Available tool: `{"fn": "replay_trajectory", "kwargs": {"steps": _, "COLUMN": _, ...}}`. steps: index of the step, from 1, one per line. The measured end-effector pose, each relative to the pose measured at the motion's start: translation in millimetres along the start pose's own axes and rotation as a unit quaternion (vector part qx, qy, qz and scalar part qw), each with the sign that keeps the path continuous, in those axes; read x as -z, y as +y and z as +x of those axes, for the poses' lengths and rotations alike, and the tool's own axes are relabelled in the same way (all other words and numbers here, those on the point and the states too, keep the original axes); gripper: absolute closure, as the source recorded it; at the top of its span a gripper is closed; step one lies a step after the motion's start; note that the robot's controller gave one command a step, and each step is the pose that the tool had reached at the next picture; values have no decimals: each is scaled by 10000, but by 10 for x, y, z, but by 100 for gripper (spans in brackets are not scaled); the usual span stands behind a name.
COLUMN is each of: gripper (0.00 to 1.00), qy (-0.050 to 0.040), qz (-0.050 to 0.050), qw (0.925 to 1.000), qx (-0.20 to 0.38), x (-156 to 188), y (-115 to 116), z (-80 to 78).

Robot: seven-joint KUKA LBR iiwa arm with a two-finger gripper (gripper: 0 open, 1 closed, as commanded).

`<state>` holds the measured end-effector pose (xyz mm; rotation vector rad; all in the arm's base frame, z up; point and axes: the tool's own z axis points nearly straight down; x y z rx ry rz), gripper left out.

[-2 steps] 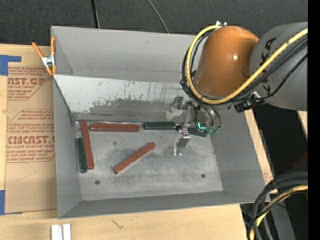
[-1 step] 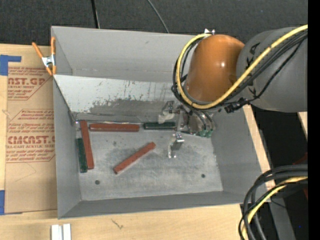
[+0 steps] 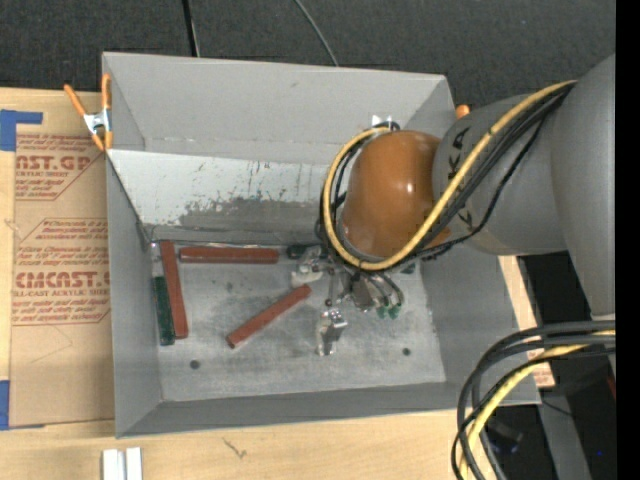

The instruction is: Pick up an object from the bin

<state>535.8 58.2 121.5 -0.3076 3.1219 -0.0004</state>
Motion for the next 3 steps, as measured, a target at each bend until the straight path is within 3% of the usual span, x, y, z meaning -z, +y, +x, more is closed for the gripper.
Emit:
{"fn": "replay_trajectory", "kwargs": {"steps": 1, "gripper": 100, "qy": -60, "qz": -9, "qw": 9999, "qx": -159, "x": -445, "y": 276, "z": -566}}
{"fn": "replay_trajectory", "kwargs": {"steps": 2, "gripper": 100, "qy": -60, "qz": -10, "qw": 9999, "qx": -160, "x": -446, "y": 276, "z": -566}}
{"fn": "replay_trajectory", "kwargs": {"steps": 3, "gripper": 100, "qy": -32, "qz": -7, "qw": 9995, "qx": -317, "x": 1407, "y": 329, "z": -517}}
